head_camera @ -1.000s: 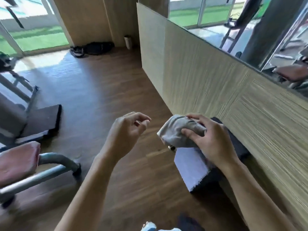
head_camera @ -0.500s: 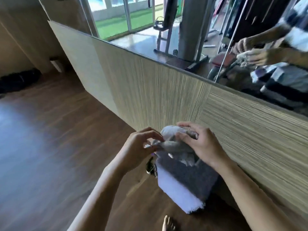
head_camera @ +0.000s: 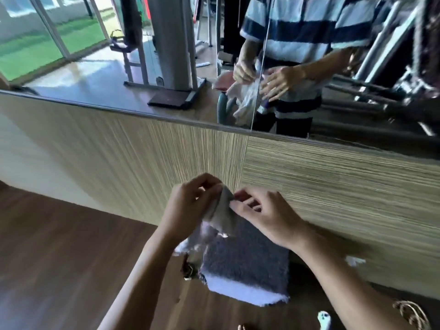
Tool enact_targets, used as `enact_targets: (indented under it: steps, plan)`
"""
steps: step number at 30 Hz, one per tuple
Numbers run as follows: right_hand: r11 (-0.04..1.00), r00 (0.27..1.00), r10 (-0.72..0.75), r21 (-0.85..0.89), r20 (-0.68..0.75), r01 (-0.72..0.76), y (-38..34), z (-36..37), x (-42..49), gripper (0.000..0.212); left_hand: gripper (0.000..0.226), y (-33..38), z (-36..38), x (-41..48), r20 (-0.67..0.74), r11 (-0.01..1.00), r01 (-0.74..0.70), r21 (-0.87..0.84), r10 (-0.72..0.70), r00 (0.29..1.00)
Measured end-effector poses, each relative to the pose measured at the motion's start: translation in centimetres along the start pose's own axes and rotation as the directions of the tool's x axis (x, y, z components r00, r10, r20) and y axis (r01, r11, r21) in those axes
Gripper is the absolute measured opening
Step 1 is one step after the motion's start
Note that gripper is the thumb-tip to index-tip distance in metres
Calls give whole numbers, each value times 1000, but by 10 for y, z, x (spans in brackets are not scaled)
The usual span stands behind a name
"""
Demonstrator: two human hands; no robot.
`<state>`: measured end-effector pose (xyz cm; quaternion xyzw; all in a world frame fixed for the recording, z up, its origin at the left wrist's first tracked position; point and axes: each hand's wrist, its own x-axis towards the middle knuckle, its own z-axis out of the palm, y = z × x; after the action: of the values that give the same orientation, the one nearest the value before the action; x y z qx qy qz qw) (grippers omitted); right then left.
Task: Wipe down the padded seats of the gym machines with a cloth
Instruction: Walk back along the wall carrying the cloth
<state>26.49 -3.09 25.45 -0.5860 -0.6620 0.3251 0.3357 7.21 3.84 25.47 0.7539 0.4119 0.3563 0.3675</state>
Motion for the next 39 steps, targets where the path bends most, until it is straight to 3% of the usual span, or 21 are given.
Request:
enact_targets:
  steps: [2,4,8,9,13,15,19,21,24,27,30,34,39]
  plan:
    - [1000,1000,5,-8,-23,-5,-12,14,5,47,9,-4,-16,9,12,999,-3,-49,3,1000]
    - [991,993,17,-126,-118,-32,-20,31,12,48,5,-6,-31,17,64,995,4,-102,3,998]
    - [985,948,45,-143,-316,-94,-34,50,19,7,7,-25,-60,30,198,989,-45,-137,72,977]
    - [985,941,51,-139,-334,-103,-36,51,19,7,9,-33,-65,33,253,988,-36,-148,73,965]
    - [980,933,86,-139,-349,-142,-48,51,9,21,47,-66,-72,35,538,997,-75,-25,77,839]
    - [974,921,98,-155,-376,-167,-49,45,3,22,50,-78,-73,33,611,996,-87,26,53,790]
    - [974,966,122,-158,-227,-160,-43,34,-16,20,8,-85,-67,29,654,992,-116,58,50,754]
    - [927,978,92,-344,-189,-154,-33,30,-27,38,9,-84,-58,25,634,996,-83,31,45,772]
    - [872,964,10,-470,-264,-138,-6,18,-38,29,11,-85,-44,19,571,990,-111,91,39,820]
    - [903,961,35,-404,-274,-148,23,8,-51,5,17,-81,-30,13,538,978,-173,120,83,839]
    - [918,953,142,-323,-268,-228,46,5,-70,15,22,-82,-13,8,574,972,-179,155,59,817]
    - [912,942,259,-265,-216,-311,95,12,-96,29,20,-108,22,1,690,933,-275,231,42,722]
    - [923,938,344,-173,-35,-345,162,28,-126,22,26,-153,65,-11,697,919,-171,356,-140,703]
